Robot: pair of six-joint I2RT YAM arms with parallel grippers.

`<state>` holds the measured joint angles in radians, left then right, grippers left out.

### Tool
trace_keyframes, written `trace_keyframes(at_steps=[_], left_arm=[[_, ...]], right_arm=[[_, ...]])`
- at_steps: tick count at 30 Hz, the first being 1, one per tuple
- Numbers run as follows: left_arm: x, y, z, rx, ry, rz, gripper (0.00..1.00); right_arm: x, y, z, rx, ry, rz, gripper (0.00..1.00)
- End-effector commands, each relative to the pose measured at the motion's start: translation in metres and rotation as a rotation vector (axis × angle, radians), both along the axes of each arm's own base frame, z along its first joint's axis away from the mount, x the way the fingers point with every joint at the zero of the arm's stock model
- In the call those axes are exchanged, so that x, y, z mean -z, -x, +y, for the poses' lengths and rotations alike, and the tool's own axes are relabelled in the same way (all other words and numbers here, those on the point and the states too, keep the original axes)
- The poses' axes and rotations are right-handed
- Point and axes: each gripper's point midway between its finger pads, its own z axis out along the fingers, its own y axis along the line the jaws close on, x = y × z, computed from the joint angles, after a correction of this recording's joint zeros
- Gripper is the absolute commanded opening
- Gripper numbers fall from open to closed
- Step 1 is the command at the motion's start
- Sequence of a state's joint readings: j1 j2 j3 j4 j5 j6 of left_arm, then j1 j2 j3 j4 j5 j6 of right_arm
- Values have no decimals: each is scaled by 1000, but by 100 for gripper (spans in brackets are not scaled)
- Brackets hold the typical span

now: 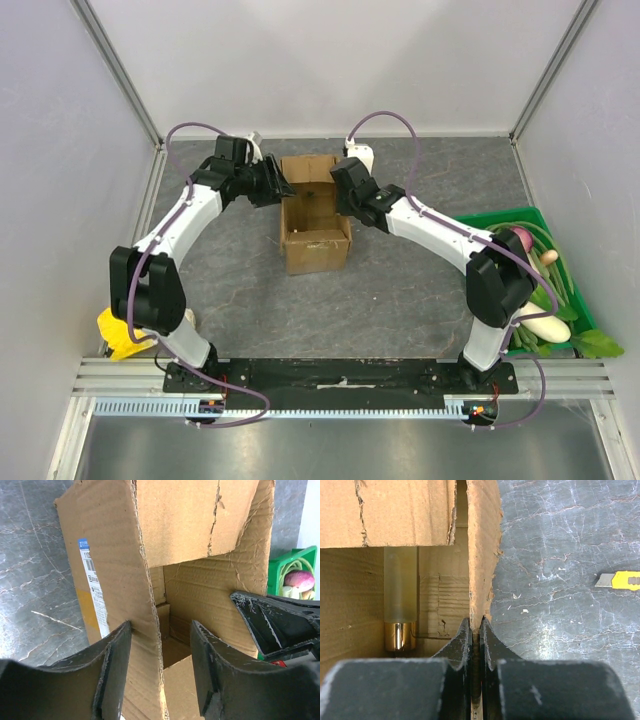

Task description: Unpack the express box

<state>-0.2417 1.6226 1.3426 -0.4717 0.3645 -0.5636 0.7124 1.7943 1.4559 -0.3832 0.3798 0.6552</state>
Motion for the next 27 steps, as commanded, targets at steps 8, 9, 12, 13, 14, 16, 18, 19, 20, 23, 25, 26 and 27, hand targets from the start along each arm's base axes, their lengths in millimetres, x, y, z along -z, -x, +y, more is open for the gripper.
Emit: trace_keyframes(at_steps=[8,9,12,13,14,16,18,19,20,23,25,26,27], left_arm=[[3,2,-14,140,-117,5,18],[-2,0,-14,150,-126,-8,13],[-8,-6,-13,219,-178,-53,2],[-11,-8,-13,234,-185,-63,2],[-16,-14,-16,256,-189,-77,2],[-18,-12,-18,330,-211,-94,2],[-21,-14,-19,395,-231,-123,2],[-21,-14,-19,410,-233,-130,2],[-25,-14,-21,430,-231,-145,2],[-28,-6,-29,521,-195,-176,2],[-28,4,-31,567,-177,-174,2],[-29,7,-32,579,-172,-170,2],[-31,10,-32,588,-165,-172,2]], right_arm=[[-6,18,25,-69,-39,25,12],[-8,18,24,-69,-34,19,16],[-29,17,12,-50,-6,-27,29],[-36,15,6,-33,13,-49,34],[-42,16,2,-34,26,-55,46],[-64,15,-7,-43,53,-106,57],[-86,17,-16,-54,71,-156,71],[-94,17,-21,-72,107,-183,76],[-101,17,-25,-81,130,-206,82],[-127,20,-29,-164,178,-283,90],[-133,22,-28,-223,209,-308,92],[-136,24,-26,-282,235,-325,93],[-134,26,-24,-323,259,-331,94]])
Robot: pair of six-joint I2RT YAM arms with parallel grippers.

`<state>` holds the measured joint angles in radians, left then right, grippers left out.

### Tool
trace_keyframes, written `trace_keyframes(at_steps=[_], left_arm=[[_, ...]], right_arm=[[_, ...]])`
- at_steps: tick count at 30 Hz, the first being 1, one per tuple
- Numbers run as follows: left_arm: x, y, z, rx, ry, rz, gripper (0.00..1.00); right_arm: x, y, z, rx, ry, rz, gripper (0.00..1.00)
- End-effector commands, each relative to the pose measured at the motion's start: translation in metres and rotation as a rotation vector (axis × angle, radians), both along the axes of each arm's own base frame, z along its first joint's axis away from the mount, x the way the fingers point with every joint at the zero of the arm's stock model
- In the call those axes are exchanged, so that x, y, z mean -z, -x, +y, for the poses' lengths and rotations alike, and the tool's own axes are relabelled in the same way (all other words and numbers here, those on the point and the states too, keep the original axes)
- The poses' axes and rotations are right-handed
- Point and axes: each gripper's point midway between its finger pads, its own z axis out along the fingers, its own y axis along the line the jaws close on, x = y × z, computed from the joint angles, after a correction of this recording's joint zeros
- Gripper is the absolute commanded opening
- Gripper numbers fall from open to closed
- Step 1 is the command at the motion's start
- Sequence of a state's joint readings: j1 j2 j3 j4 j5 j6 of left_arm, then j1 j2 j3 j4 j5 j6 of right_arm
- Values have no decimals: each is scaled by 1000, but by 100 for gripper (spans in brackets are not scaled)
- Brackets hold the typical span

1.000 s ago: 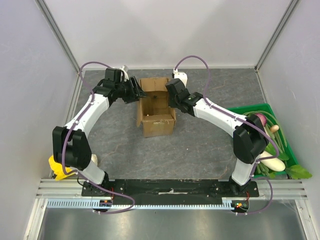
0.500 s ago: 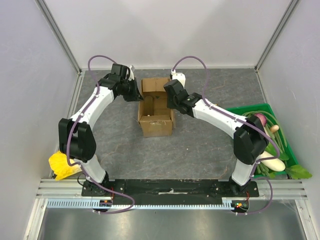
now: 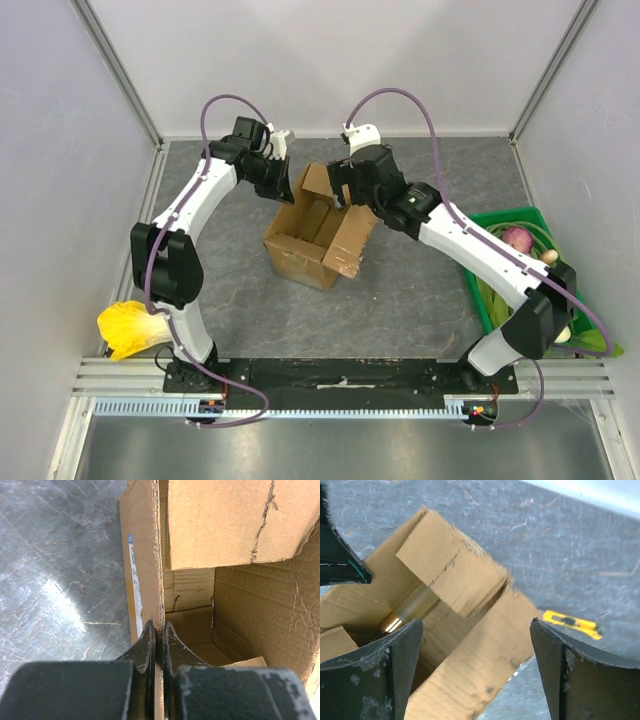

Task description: Unpack the express box

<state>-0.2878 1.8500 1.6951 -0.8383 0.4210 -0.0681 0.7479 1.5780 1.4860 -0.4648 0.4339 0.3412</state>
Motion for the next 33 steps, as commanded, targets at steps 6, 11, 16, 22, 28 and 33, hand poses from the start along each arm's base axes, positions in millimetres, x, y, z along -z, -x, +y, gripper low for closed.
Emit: trace_keyframes(at_steps=[6,11,16,22,28,33], left_arm=[[-53,31,-21,254,138,-140,9],[-58,26,-15,206,107,-163,46],[-82,18,-1,104,62,-242,62],[-82,32,72,-329,-57,-139,59],[-71,93,95,-467,-31,-108,55],[-80,124,75,-384,102,-107,65]], right_arm=[[-18,8,16,-410,269,-144,96],[-8,-9,21,-406,331,-159,97],[7,-11,33,-466,326,-145,98],[17,-9,44,-501,293,-130,98],[20,5,57,-494,393,-194,98],[45,5,54,-446,575,-211,98]])
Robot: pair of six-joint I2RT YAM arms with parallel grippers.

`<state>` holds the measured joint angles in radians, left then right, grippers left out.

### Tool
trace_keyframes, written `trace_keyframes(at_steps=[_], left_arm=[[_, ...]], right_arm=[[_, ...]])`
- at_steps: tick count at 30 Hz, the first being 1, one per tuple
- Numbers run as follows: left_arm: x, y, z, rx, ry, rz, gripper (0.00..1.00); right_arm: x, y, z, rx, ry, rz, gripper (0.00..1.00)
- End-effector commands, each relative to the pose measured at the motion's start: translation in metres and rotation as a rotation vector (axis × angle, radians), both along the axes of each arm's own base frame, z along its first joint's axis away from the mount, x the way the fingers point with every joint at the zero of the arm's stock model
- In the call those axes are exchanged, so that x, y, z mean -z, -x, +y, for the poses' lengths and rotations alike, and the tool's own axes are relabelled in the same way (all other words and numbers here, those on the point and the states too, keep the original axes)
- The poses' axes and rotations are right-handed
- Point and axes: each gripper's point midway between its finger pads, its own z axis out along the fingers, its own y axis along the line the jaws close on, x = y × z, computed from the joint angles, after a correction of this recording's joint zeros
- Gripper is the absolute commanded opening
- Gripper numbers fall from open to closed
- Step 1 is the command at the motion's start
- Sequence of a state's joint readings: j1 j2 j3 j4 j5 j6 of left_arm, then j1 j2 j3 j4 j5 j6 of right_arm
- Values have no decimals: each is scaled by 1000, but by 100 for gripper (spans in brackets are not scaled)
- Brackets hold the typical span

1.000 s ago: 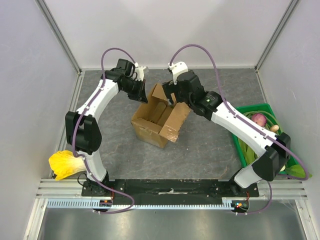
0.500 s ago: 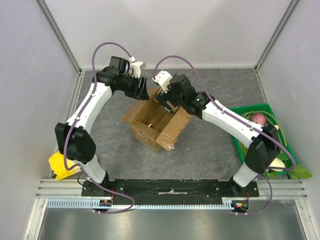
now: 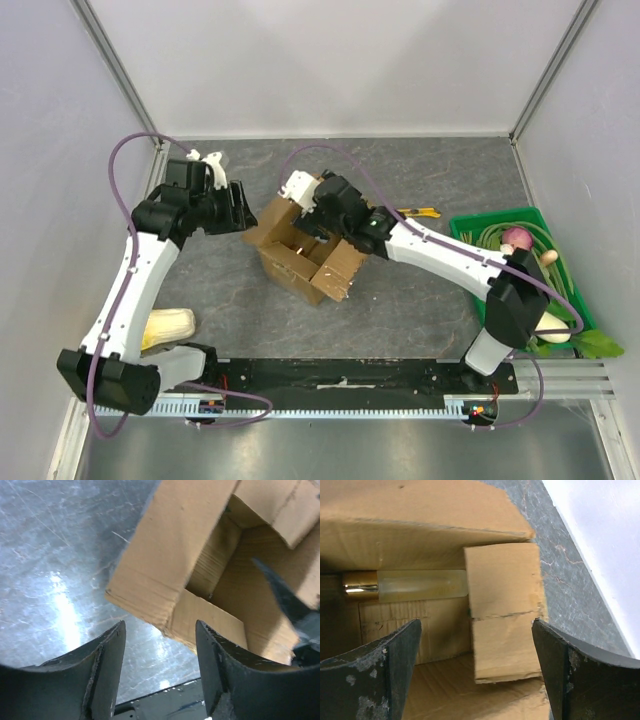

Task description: Unpack the express box

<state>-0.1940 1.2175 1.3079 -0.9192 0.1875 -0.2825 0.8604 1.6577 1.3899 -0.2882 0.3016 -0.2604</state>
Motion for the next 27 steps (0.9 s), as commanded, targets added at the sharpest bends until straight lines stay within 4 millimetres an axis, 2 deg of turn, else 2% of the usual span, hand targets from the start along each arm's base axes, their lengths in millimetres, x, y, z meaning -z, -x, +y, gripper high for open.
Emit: trace_keyframes(at_steps=[1,2,5,6,10,15,18,19,21,22,27], left_arm=[[-18,18,-23,45,158,-36,68],[-19,23,-34,94,205,-24,72],[-1,36,-49,155,280,67,73],[11,39,-50,160,289,108,73],[34,47,-64,199,363,220,73],[53,47,-66,211,359,278,73],[53,46,-66,220,356,276,73],[54,46,-65,219,350,278,73],[55,45,-63,218,336,275,73],[58,45,-62,214,329,283,73],[65,38,-58,195,294,292,72]], right_arm=[[6,-14,-6,82,124,-120,98],[5,-18,-8,104,129,-138,98],[-3,-31,-16,191,147,-214,98],[-6,-36,-18,215,146,-238,98],[3,-51,-21,260,208,-248,98],[-2,-67,-34,328,180,-250,98],[-16,-73,-42,356,116,-240,98],[-27,-73,-45,363,84,-244,97],[-31,-76,-52,376,44,-218,96],[-39,-77,-54,382,18,-217,95],[-44,-84,-70,389,-118,-114,90]])
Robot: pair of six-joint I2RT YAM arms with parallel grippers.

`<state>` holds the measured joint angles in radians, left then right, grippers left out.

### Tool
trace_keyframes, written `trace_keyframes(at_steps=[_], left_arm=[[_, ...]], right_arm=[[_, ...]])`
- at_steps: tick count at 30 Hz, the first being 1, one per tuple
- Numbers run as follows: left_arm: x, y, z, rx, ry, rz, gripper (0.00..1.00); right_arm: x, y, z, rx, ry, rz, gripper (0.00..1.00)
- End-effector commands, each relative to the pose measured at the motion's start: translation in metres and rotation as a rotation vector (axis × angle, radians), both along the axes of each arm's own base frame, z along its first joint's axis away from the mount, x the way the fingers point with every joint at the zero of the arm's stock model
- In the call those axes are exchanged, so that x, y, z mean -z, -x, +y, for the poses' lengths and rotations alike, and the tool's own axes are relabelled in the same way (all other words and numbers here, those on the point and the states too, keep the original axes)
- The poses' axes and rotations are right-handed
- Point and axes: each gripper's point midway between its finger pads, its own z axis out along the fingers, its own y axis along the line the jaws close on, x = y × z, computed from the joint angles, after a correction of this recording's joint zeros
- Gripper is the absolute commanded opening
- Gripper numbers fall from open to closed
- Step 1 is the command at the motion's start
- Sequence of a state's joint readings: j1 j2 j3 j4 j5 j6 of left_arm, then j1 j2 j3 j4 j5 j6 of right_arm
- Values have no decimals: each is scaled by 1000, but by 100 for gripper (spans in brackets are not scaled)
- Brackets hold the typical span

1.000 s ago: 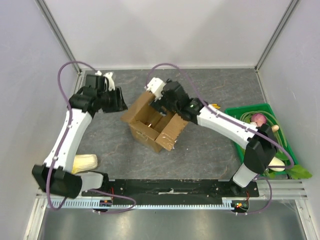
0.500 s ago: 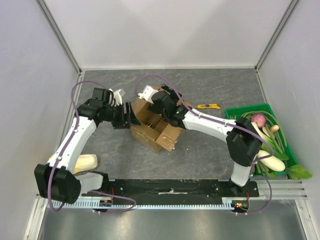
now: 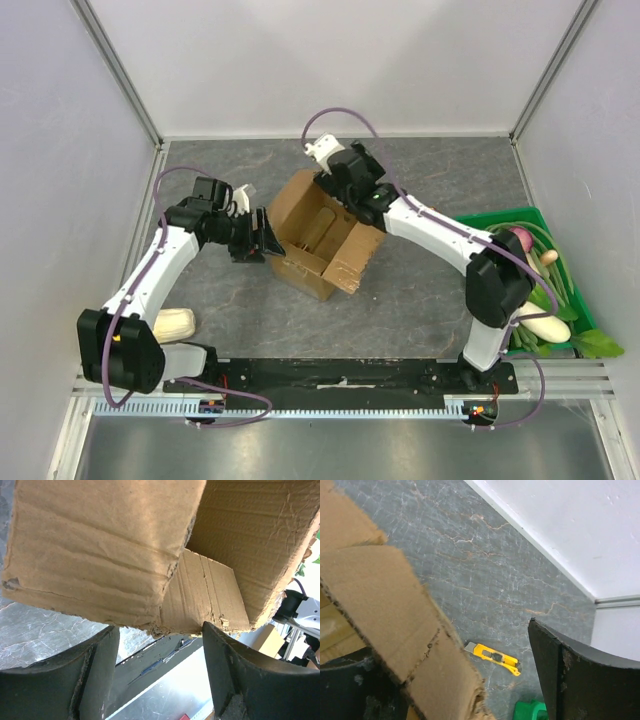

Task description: Unpack the express box

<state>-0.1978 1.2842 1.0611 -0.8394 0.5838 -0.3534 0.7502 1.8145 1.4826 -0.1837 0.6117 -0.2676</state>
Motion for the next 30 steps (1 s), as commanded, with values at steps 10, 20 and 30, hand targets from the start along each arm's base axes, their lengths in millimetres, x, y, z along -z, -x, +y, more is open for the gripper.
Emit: trace_keyframes(at_steps=[10,20,30], left_arm=[[3,-25,6,-4,-69,-42,72],[4,-33,7,-4,-85,-55,71],[-6,-39,4,-5,-62,-82,71]], right_arm=[[-36,-32,-39,31,-479,115,88],[-29,-53,-67,105,-667,170,90],[-108,-31,-28,-188,-726,23,76]])
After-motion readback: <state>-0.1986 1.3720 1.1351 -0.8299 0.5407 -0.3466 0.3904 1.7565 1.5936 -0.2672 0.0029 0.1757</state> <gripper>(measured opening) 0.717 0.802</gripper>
